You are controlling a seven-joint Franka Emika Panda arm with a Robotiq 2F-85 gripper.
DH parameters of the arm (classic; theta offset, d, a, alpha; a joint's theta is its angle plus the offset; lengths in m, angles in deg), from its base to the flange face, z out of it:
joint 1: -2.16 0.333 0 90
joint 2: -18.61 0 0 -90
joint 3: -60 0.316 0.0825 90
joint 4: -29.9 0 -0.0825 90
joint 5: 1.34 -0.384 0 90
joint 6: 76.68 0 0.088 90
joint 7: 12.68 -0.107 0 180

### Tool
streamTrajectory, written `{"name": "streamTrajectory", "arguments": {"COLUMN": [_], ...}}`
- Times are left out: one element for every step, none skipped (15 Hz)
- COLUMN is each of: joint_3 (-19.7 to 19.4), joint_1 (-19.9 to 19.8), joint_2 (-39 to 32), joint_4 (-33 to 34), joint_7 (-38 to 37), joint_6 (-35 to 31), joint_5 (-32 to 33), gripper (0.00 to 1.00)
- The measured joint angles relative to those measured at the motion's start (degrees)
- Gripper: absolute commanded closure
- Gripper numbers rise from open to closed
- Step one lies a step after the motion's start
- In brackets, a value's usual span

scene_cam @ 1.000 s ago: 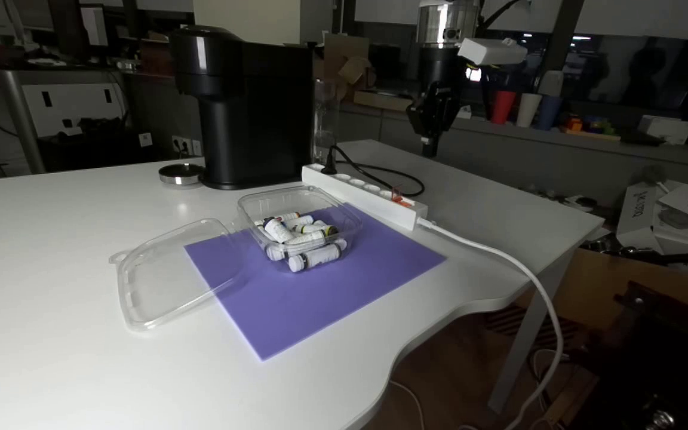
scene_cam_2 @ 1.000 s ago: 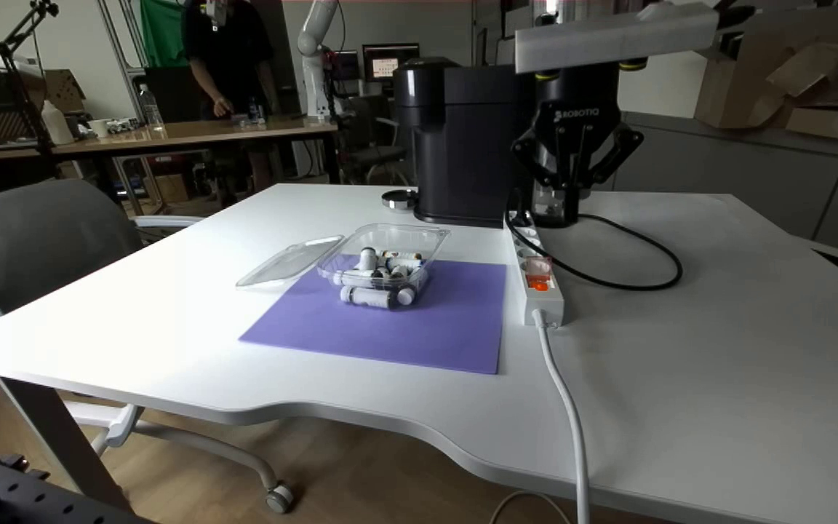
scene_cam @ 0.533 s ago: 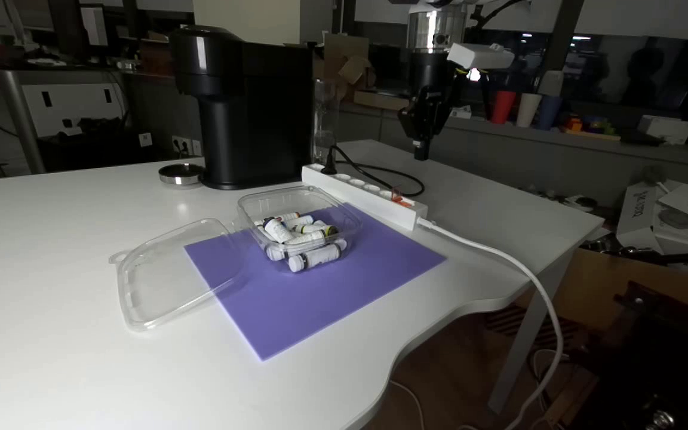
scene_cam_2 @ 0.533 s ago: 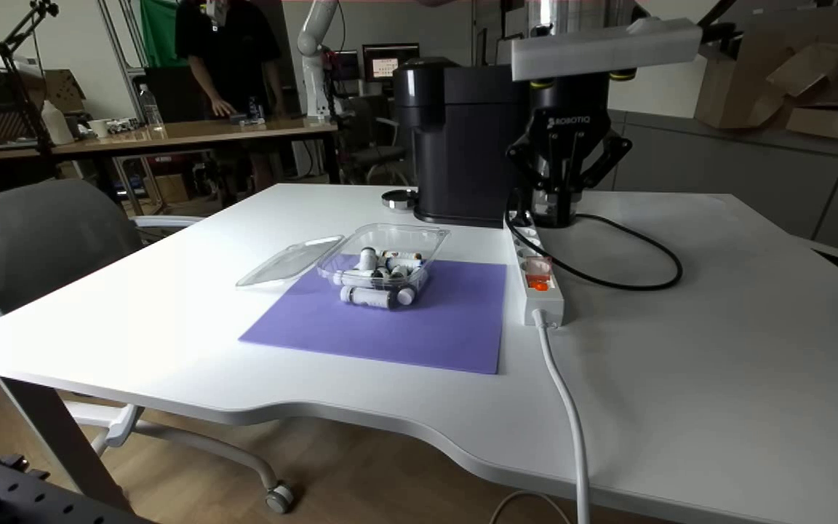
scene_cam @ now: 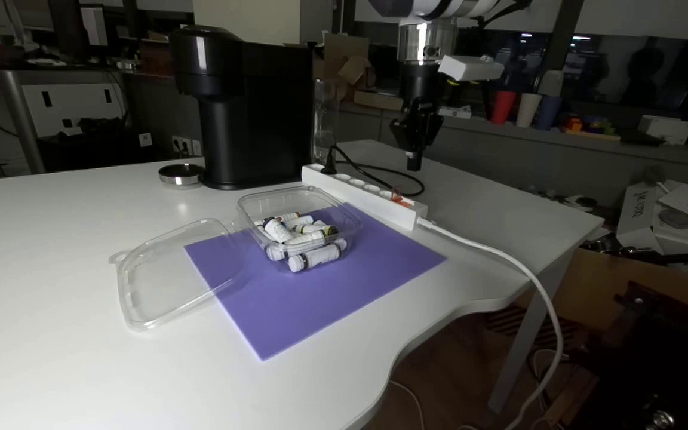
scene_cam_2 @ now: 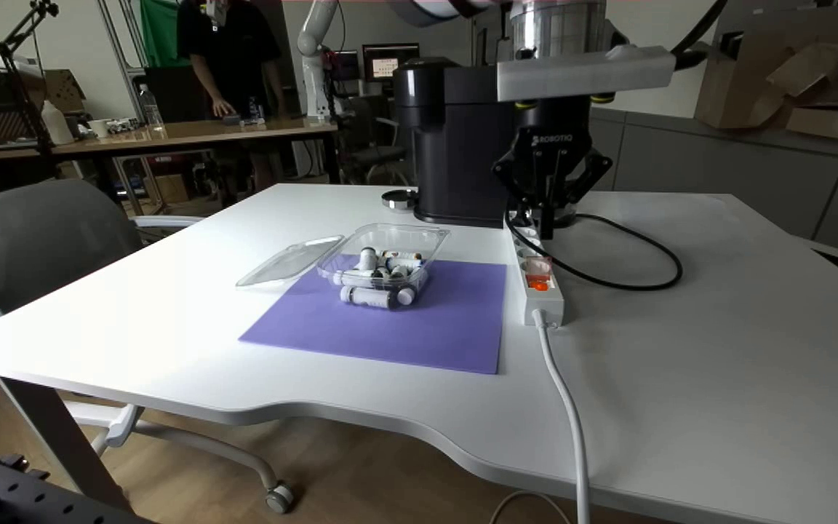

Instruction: Turn on the switch of the adapter

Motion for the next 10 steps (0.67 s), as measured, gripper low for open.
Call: {"name": "streamTrajectory", "arguments": {"joint_3": [0.3,0.5,0.8,1.0,1.1,1.1,1.1,1.1,1.1,1.1], "joint_1": [0.1,0.2,0.2,0.2,0.3,0.3,0.3,0.3,0.3,0.3], "joint_2": [-0.8,-1.7,-2.5,-3.2,-3.7,-4.1,-4.4,-4.6,-4.8,-4.9], "joint_4": [0.1,0.2,0.3,0.3,0.4,0.4,0.4,0.4,0.4,0.5], "joint_7": [0.0,0.0,0.0,0.0,0.0,0.0,0.0,0.0,0.0,0.0], "joint_6": [-0.5,-1.0,-1.6,-2.0,-2.5,-2.9,-3.1,-3.1,-3.2,-3.2], "joint_5": [0.0,0.0,0.0,0.0,0.1,0.2,0.3,0.6,1.0,1.2], "gripper": [1.0,1.0,1.0,1.0,1.0,1.0,1.0,1.0,1.0,1.0]}}
